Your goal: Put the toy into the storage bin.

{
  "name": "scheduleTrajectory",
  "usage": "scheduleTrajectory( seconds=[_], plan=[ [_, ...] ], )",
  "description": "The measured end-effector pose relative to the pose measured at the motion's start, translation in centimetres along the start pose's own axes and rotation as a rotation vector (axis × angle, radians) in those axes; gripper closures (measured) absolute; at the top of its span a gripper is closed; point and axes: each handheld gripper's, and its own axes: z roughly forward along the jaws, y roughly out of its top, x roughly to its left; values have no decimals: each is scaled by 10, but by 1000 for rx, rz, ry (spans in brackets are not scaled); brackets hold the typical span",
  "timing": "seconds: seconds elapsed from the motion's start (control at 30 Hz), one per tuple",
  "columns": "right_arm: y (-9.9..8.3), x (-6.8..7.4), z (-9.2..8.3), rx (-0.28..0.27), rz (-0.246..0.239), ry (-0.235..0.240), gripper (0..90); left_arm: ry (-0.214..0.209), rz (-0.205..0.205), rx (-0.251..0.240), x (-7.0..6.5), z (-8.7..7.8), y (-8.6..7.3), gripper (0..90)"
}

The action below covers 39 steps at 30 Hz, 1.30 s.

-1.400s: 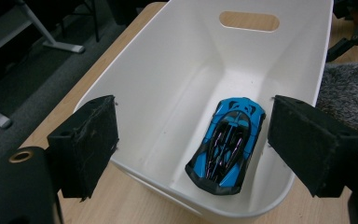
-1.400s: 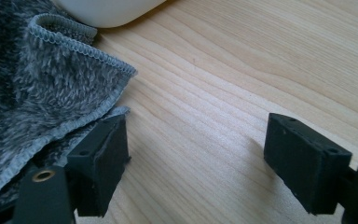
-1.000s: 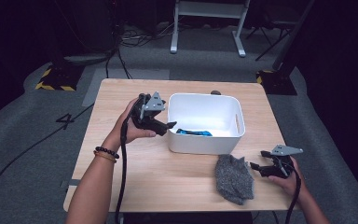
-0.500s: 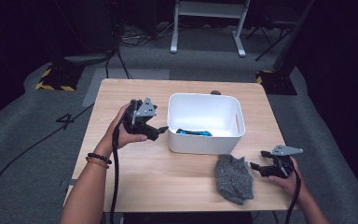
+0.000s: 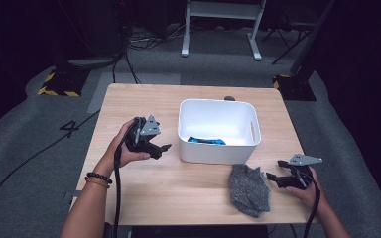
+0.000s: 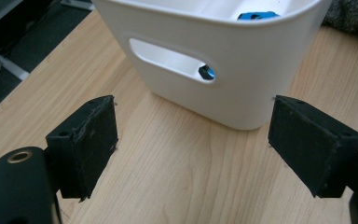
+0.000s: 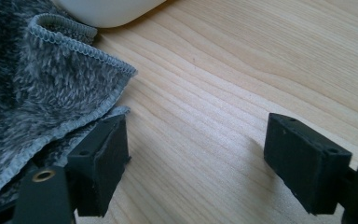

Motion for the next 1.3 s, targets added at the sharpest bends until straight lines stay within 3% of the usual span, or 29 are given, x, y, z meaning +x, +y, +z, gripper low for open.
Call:
scheduleTrajectory(
  seconds=[0.67, 0.7, 0.73, 0.87, 0.93, 0.97, 1.0, 1.03, 1.13, 1.3],
  plan=[
    [0, 0, 0, 0, 0, 0, 219, -6, -55, 68, -18, 9, -50, 164],
    [0, 0, 0, 0, 0, 0, 219, -17, -62, 74, -20, 10, -53, 163],
    [0, 0, 0, 0, 0, 0, 219, -66, -93, 98, -18, 12, -58, 163],
    [0, 0, 0, 0, 0, 0, 219, -17, -85, 89, -22, 12, -66, 163],
    [0, 0, 0, 0, 0, 0, 219, -38, -100, 107, -22, 13, -70, 163],
    [0, 0, 0, 0, 0, 0, 219, -61, -130, 110, -21, 13, -74, 163],
    [0, 0, 0, 0, 0, 0, 219, -61, -130, 110, -21, 13, -74, 163],
    [0, 0, 0, -1, 1, 1, 219, -18, -120, 105, -24, 12, -79, 163],
    [0, 0, 0, -1, 1, 1, 219, -37, -144, 124, -26, 13, -86, 163],
    [0, 0, 0, -1, 1, 1, 219, -29, -161, 133, -31, 12, -95, 163]
  ],
)
